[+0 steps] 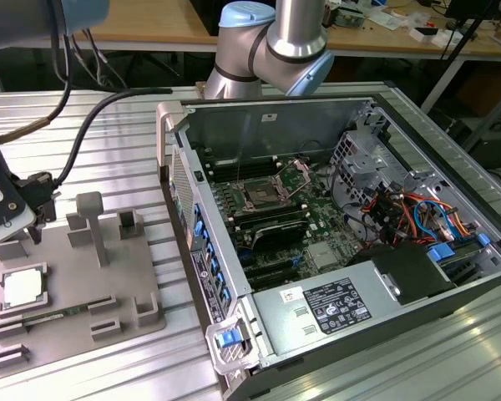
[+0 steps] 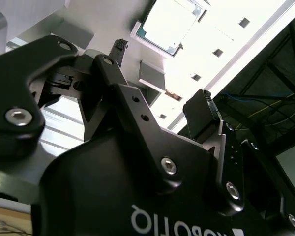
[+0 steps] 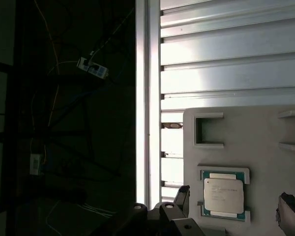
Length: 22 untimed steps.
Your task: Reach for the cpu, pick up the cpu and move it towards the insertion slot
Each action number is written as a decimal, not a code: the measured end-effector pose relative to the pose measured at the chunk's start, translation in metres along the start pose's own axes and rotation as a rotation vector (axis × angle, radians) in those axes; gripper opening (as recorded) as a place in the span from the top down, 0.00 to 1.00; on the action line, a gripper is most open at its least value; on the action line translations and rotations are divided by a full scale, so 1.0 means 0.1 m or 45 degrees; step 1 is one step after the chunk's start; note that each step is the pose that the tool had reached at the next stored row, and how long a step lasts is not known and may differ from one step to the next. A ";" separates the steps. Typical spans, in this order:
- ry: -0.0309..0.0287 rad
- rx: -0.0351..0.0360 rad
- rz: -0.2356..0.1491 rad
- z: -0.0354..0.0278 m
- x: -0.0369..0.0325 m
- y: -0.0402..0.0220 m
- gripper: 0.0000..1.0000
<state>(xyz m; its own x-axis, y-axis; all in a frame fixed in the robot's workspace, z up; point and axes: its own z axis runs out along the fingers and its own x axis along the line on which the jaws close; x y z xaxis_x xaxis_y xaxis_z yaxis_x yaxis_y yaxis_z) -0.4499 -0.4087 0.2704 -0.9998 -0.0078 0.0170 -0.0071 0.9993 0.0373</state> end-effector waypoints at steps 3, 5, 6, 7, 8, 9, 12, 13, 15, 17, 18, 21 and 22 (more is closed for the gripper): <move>0.0001 0.0000 0.000 0.035 -0.001 -0.001 0.25; 0.0000 0.0000 0.000 0.075 -0.001 -0.003 0.25; 0.0001 0.0000 0.000 0.094 -0.002 -0.004 0.25; 0.0001 0.0001 0.000 0.102 -0.002 -0.004 0.25; 0.0001 0.0000 0.000 0.111 -0.002 -0.004 0.25; 0.0000 0.0000 0.000 0.120 -0.002 -0.005 0.25; 0.0001 0.0001 0.000 0.141 -0.002 -0.005 0.25; 0.0000 0.0000 0.000 0.148 -0.003 -0.006 0.25; 0.0001 0.0000 0.000 0.162 -0.003 -0.006 0.25; 0.0001 0.0000 0.000 0.177 -0.003 -0.007 0.25; 0.0001 0.0000 0.000 0.182 -0.003 -0.007 0.25; 0.0001 0.0001 0.000 0.205 -0.004 -0.008 0.25; 0.0000 0.0000 0.000 0.214 -0.004 -0.008 0.25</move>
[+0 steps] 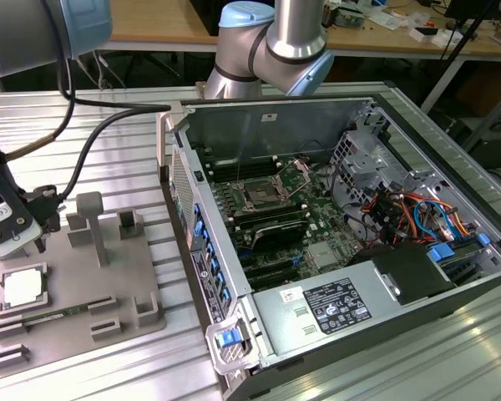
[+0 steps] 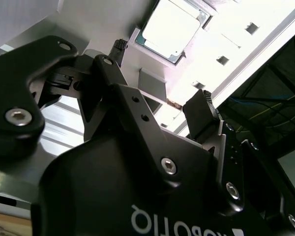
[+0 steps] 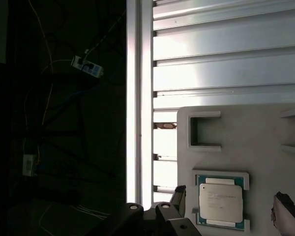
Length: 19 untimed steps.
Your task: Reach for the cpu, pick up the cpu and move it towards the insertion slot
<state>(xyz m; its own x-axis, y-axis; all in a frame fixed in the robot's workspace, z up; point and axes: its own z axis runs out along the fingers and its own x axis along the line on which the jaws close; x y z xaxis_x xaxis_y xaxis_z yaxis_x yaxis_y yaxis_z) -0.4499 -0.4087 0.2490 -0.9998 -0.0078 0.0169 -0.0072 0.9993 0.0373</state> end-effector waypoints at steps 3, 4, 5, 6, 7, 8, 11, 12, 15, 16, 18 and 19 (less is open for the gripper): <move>0.0001 0.0000 0.000 0.018 0.000 -0.001 0.25; 0.0001 0.0000 0.000 0.025 0.000 -0.001 0.25; 0.0001 0.0001 0.000 0.030 0.000 -0.001 0.25; 0.0000 0.0000 0.000 0.035 0.000 -0.001 0.25; 0.0001 0.0000 0.000 0.040 -0.001 -0.001 0.25; 0.0001 0.0000 0.000 0.047 -0.001 -0.002 0.25; 0.0002 0.0001 0.000 0.062 -0.001 -0.002 0.25; 0.0004 0.0002 0.000 0.063 -0.001 -0.002 0.25; 0.0001 0.0001 0.000 0.069 -0.001 -0.003 0.25; 0.0001 0.0000 0.000 0.070 -0.001 -0.002 0.25; 0.0002 0.0001 0.000 0.070 -0.001 -0.002 0.25; 0.0001 0.0000 0.000 0.071 -0.001 -0.003 0.25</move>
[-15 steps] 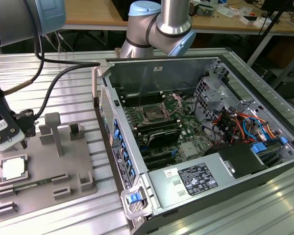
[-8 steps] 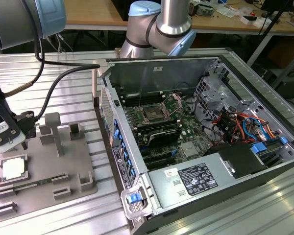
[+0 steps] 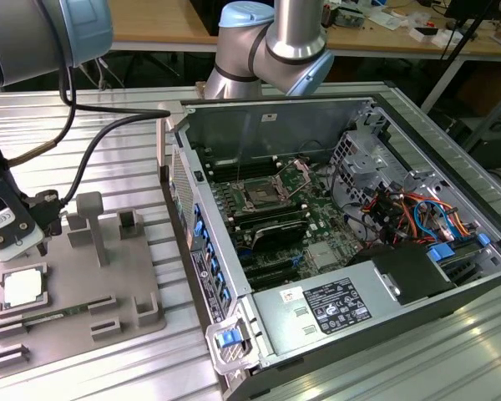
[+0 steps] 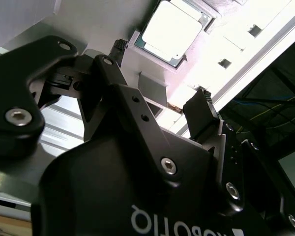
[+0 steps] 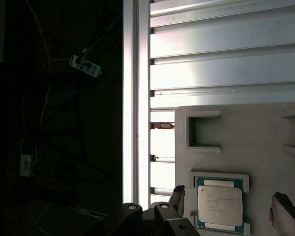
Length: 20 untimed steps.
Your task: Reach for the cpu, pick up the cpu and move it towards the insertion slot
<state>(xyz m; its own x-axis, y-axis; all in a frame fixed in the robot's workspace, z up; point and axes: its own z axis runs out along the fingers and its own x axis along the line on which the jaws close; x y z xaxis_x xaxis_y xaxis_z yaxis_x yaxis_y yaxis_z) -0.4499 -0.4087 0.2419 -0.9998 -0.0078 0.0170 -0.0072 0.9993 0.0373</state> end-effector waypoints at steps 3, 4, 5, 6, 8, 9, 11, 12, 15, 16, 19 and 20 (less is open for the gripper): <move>0.0000 0.0000 0.000 0.001 0.000 0.000 0.25; -0.0001 -0.0001 0.000 0.002 0.000 0.000 0.25; -0.0001 0.0000 0.001 0.002 0.000 0.000 0.25; -0.0001 -0.0001 0.002 0.004 0.000 0.000 0.25; -0.0005 -0.0003 0.007 0.013 0.004 0.000 0.25; -0.0006 -0.0004 0.010 0.023 0.004 0.000 0.25; 0.0003 -0.0002 0.015 0.061 0.005 -0.002 0.25; 0.0003 -0.0002 0.016 0.080 0.007 -0.003 0.25; 0.0005 0.0001 0.016 0.092 0.009 -0.015 0.25; 0.0004 0.0009 0.016 0.095 0.009 -0.020 0.25; 0.0006 0.0037 0.016 0.109 0.009 -0.045 0.25; 0.0004 0.0041 0.016 0.119 0.008 -0.052 0.25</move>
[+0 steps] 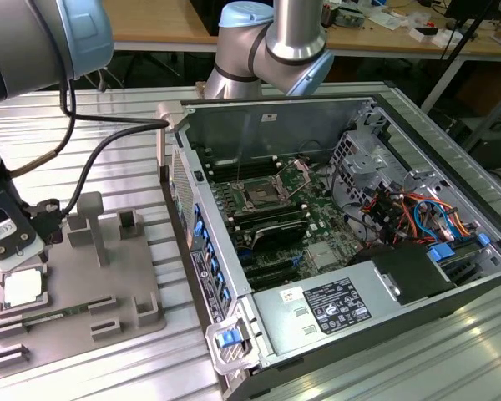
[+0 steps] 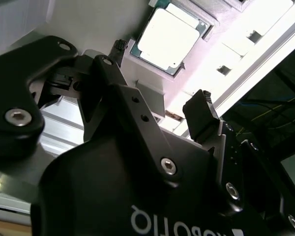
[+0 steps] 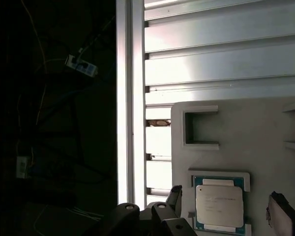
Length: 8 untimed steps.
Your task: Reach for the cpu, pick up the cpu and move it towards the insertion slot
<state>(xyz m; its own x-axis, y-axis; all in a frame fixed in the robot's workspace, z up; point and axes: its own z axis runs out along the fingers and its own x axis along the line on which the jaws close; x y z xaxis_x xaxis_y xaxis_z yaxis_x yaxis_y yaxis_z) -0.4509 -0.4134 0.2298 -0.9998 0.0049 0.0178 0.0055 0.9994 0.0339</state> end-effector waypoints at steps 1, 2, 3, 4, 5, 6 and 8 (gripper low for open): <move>0.0000 0.0002 0.000 0.012 0.000 -0.006 0.25; -0.0001 0.0003 0.000 0.033 0.000 -0.012 0.25; 0.0001 0.0003 0.000 0.047 -0.001 -0.017 0.25; 0.0002 0.0004 0.000 0.075 -0.001 -0.034 0.25; 0.0001 0.0004 -0.001 0.087 -0.001 -0.046 0.25; 0.0001 0.0004 -0.001 0.099 -0.002 -0.062 0.25; 0.0002 0.0004 -0.001 0.121 -0.002 -0.093 0.25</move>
<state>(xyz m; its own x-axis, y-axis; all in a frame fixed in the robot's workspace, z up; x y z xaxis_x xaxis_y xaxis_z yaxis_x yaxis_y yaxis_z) -0.4510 -0.4223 0.2174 -0.9998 0.0039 0.0179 0.0045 0.9994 0.0336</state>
